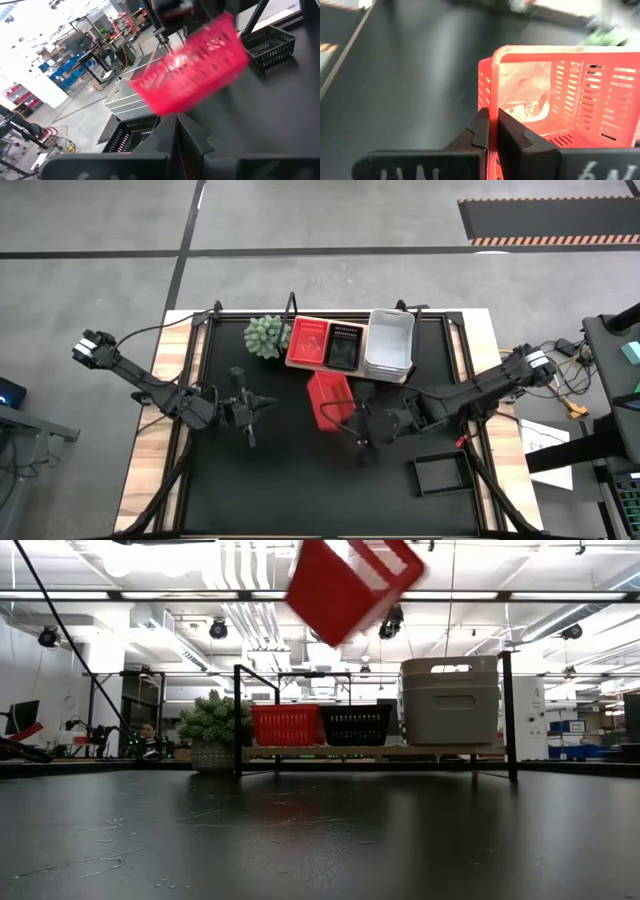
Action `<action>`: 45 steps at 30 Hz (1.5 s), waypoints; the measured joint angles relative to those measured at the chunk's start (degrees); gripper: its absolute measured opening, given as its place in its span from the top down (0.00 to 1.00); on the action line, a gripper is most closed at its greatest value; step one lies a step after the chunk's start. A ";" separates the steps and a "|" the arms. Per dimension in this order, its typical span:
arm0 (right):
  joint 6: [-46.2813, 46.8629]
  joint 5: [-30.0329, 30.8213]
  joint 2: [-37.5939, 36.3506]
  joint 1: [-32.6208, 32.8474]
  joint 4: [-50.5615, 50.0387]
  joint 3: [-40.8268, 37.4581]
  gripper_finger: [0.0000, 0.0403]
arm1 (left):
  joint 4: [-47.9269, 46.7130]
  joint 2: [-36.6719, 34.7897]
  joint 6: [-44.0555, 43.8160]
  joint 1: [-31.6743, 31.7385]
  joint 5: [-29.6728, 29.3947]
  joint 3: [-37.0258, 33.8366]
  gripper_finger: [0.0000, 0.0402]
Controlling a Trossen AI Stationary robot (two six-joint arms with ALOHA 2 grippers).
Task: Stack baskets on shelf by color
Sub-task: Stack the red basket on top of the red basket on the shelf
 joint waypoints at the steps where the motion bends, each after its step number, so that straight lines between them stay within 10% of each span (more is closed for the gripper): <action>1: -1.66 1.25 0.00 -0.53 0.76 0.74 0.97 | -0.02 -0.02 -0.08 0.00 0.00 -0.02 1.00; 26: -10.12 0.98 21.08 -23.75 -1.11 22.29 0.97 | 0.00 -0.20 -0.04 0.07 -2.89 -0.02 1.00; 45: -7.58 0.99 35.94 -29.40 -17.85 39.07 0.97 | -0.08 -0.20 0.31 0.07 -2.88 -0.02 1.00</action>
